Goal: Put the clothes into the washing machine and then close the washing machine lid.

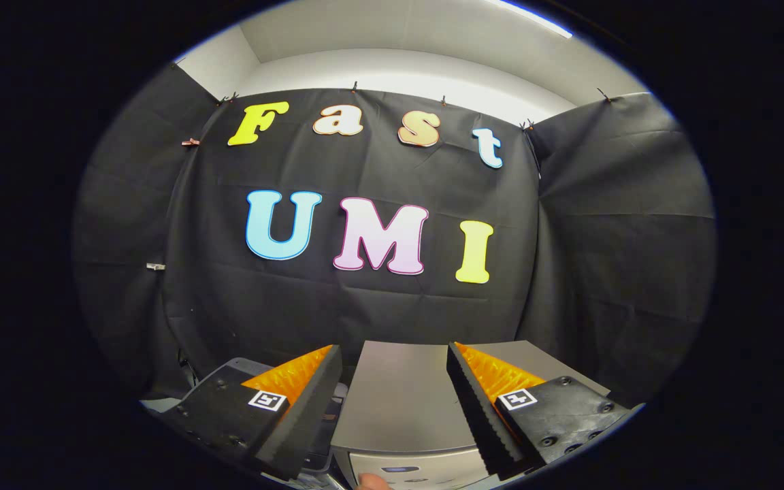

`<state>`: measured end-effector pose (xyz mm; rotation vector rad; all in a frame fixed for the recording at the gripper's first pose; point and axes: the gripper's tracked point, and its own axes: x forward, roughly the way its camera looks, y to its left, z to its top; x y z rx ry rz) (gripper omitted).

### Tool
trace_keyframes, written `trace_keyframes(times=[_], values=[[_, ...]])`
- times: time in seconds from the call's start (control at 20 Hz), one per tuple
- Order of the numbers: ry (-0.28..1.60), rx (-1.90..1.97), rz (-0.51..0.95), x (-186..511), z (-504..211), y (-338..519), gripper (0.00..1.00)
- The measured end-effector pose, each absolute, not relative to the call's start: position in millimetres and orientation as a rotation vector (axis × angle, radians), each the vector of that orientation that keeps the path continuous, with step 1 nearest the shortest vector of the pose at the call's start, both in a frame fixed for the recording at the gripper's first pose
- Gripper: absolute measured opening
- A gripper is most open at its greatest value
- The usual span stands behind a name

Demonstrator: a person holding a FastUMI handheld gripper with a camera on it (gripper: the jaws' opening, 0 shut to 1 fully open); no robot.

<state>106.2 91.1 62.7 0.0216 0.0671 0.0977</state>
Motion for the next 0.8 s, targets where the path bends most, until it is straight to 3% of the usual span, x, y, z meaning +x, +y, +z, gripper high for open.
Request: trace_keyframes(times=[0.8], values=[[0.065,0.022,0.1,99.2,66.5,97.9,0.97]])
